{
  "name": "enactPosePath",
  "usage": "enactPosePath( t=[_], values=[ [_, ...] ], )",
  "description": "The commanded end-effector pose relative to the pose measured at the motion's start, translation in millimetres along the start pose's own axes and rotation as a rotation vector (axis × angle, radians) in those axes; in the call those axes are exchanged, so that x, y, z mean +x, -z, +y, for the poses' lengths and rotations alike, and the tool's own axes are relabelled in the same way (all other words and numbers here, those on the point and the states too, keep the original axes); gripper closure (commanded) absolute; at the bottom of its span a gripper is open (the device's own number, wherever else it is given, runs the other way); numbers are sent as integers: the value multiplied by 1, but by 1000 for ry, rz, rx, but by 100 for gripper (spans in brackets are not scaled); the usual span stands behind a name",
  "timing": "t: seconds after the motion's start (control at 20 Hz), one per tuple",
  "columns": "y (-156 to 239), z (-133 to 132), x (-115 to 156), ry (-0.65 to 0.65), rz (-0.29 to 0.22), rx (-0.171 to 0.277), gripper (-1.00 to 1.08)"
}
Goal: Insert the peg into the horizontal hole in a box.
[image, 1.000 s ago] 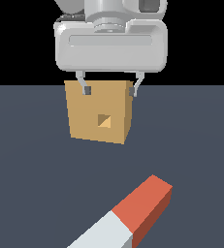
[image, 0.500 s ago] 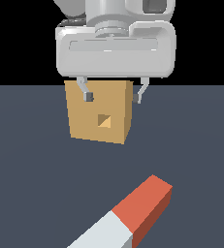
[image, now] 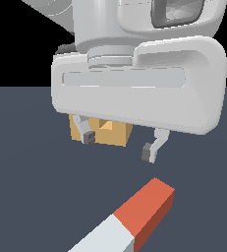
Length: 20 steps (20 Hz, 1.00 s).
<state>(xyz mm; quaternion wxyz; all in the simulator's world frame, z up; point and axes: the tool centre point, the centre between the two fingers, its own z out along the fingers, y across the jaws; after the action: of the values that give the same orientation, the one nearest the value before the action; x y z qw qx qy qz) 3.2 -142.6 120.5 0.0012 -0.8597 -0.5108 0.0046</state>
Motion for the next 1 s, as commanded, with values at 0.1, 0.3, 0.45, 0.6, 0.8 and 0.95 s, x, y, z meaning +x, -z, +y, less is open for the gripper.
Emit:
enactPosePath(
  t=[0.1, 0.3, 0.45, 0.6, 0.8, 0.95],
  values=[
    [-26, 12, -43, -176, 2, -4, -92],
    [-42, 15, -70, -284, 5, -5, -92],
    [-50, 15, -82, -332, 6, -6, -92],
    [-53, 15, -86, -351, 7, -6, -92],
    [-53, 14, -86, -348, 6, -5, -92],
    [-58, 14, -86, -348, 6, -5, -92]
  ],
)
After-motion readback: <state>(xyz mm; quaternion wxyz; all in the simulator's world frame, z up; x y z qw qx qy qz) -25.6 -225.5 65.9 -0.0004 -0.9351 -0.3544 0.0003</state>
